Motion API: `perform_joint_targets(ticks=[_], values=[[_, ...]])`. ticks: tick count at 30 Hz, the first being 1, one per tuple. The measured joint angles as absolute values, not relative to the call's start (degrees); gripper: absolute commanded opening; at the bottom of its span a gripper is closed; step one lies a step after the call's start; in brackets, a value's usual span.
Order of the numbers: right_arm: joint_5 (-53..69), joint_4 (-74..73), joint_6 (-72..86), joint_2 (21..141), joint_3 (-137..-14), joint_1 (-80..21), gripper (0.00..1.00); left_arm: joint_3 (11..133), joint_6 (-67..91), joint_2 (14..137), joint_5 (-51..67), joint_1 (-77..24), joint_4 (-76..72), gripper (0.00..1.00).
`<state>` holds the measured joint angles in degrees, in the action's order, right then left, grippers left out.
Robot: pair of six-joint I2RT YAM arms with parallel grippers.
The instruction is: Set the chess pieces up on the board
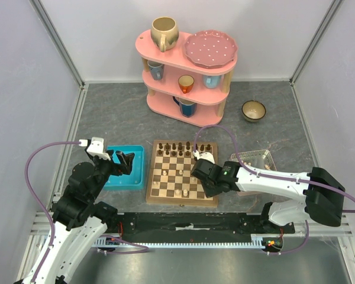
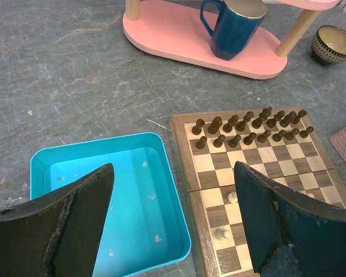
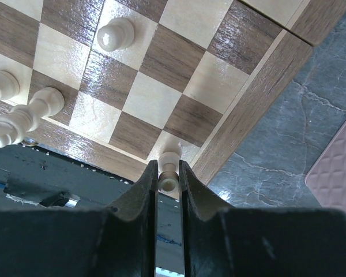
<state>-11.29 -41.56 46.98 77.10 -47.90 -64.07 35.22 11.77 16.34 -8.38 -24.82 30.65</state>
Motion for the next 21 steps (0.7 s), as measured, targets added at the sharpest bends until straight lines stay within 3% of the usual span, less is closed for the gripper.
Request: perform_joint_targets(ticks=[6, 12, 16, 21], values=[[-11.2, -41.4, 47.0, 77.1, -47.3, -64.3, 0.13, 35.2, 11.8, 16.3, -8.4, -24.8, 30.2, 0.9], [-11.2, -41.0, 47.2, 77.1, -47.3, -64.3, 0.25, 35.2, 11.8, 16.3, -8.4, -24.8, 29.9, 0.9], [-11.2, -40.9, 47.4, 77.1, -47.3, -64.3, 0.39, 35.2, 11.8, 16.3, -8.4, -24.8, 29.9, 0.9], [-11.3, -40.9, 47.6, 77.1, -47.3, -64.3, 0.47, 35.2, 11.8, 16.3, -8.4, -24.8, 29.9, 0.9]])
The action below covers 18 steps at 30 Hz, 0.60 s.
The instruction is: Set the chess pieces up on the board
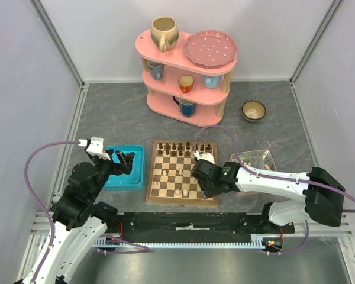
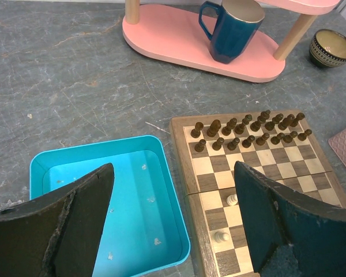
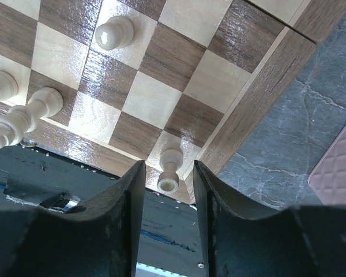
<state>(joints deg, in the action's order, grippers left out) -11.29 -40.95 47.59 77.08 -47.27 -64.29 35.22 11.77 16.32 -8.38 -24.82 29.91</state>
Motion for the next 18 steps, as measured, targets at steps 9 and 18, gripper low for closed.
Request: perform_joint_targets(ticks=[9, 18], values=[[-12.8, -41.9, 46.9, 76.3, -49.1, -64.3, 0.5, 35.2, 11.7, 16.3, -8.4, -24.8, 29.9, 0.9], [-13.6, -39.0, 43.4, 81.8, -56.3, -63.8, 0.51, 35.2, 11.7, 16.3, -8.4, -24.8, 29.9, 0.9]])
